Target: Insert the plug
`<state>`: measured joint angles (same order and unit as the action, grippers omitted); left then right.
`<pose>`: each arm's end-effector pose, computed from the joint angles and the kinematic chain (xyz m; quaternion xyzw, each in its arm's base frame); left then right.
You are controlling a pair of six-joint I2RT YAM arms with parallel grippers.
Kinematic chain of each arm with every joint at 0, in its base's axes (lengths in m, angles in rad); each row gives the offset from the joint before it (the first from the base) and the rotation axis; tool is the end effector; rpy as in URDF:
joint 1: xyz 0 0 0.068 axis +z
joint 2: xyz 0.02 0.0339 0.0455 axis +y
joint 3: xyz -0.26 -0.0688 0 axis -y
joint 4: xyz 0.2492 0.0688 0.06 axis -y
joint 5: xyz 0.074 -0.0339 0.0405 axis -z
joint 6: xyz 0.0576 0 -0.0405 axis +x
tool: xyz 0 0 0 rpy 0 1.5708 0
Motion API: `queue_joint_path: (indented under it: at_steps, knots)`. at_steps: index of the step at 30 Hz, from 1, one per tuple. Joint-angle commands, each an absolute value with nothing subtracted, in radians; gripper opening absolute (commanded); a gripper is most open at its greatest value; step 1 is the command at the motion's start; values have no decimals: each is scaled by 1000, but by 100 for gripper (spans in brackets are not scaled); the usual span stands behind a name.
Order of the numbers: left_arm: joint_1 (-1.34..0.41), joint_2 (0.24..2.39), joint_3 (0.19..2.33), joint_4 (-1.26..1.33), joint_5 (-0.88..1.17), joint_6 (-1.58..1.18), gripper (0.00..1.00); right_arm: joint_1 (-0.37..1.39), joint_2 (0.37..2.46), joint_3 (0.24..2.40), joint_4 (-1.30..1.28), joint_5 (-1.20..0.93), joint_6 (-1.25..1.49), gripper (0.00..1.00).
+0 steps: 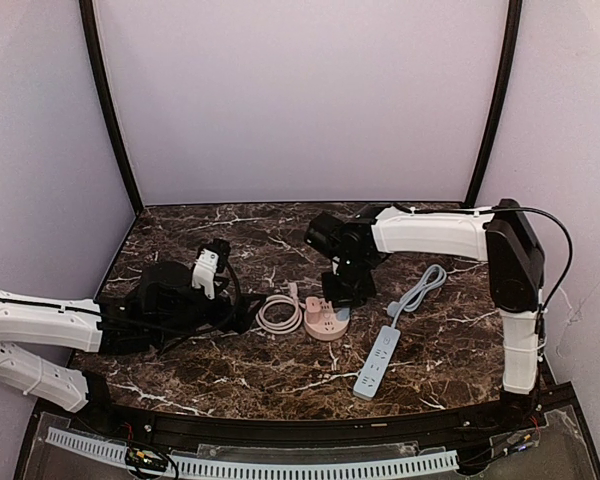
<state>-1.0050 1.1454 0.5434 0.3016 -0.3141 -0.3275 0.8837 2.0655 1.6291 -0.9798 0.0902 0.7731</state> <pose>0.1625 -0.2227 0.2206 0.1767 0.7807 -0.2632 0.5385 0.2672 0.3174 0.1616 -0.0516 0.9947 0.0265 0.0853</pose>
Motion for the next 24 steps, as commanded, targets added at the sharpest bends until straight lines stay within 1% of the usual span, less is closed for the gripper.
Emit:
queue_joint_path:
  at_steps: [1,6,10,13,14,18,24]
  knots:
    - [-1002,1123,525,317,-317,-334,100,884,2246,1549,-919,133,786,0]
    - [-1003,1122,524,318,-316,-334,100,892,2262,1561,-919,127,782,0]
    - [-1002,1121,523,318,-316,-334,100,907,2192,1566,-905,102,778,1]
    - [-1002,1121,521,318,-312,-337,100,929,2120,1572,-876,80,787,11]
    - [-1002,1121,520,319,-311,-337,100,935,2101,1580,-879,82,791,17]
    - [-1003,1117,520,316,-305,-339,100,949,2045,1617,-907,92,802,30]
    - [-1003,1097,502,340,-283,-331,100,960,1959,1656,-935,116,805,59]
